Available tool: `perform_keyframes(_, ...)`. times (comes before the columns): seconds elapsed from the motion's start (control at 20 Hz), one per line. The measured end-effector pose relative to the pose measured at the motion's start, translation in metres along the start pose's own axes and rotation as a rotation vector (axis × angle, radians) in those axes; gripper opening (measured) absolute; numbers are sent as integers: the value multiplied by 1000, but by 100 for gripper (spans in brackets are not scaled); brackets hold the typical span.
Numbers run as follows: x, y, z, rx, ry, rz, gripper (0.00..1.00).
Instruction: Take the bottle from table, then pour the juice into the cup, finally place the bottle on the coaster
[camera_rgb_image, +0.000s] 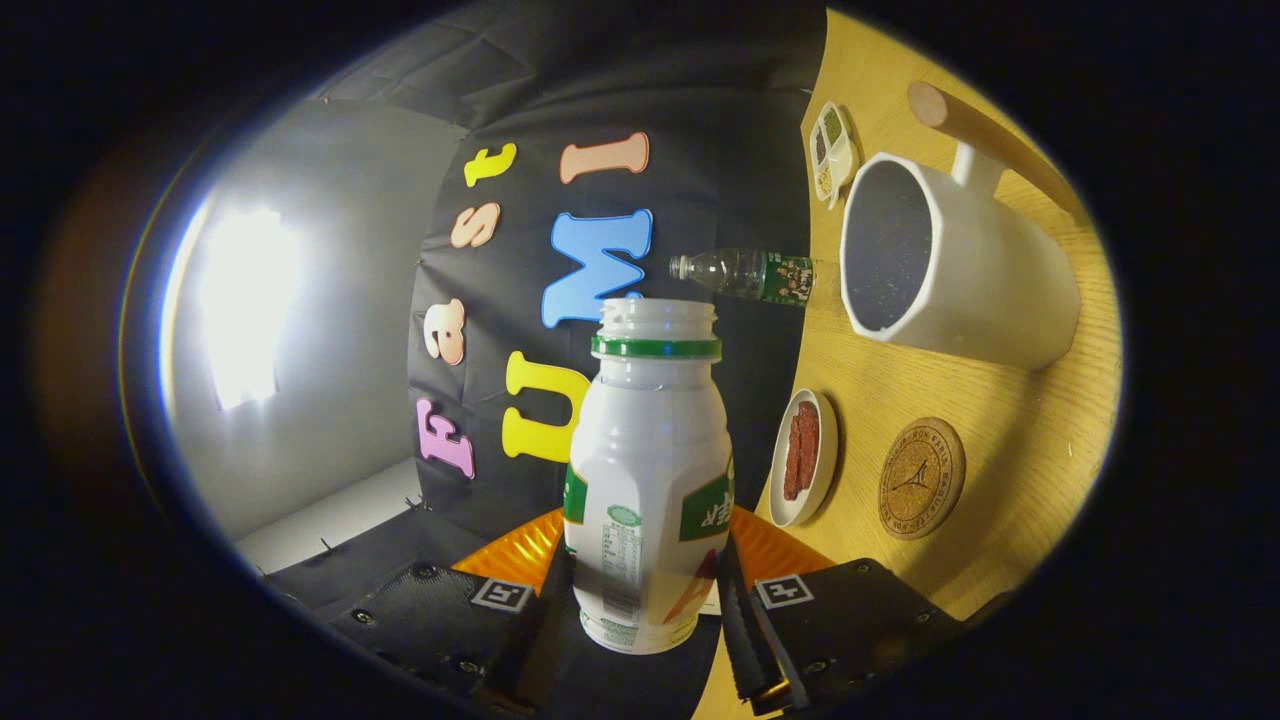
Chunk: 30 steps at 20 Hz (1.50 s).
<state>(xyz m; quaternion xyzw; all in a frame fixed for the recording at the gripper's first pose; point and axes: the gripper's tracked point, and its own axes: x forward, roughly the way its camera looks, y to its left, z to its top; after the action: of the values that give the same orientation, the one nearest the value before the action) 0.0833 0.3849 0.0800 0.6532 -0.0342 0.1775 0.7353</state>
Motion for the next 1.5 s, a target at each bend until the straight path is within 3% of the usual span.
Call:
perform_keyframes(0.75,8,3,12,124,-43,46,66)
perform_keyframes(1.5,10,-3,20,143,-54,37,66)
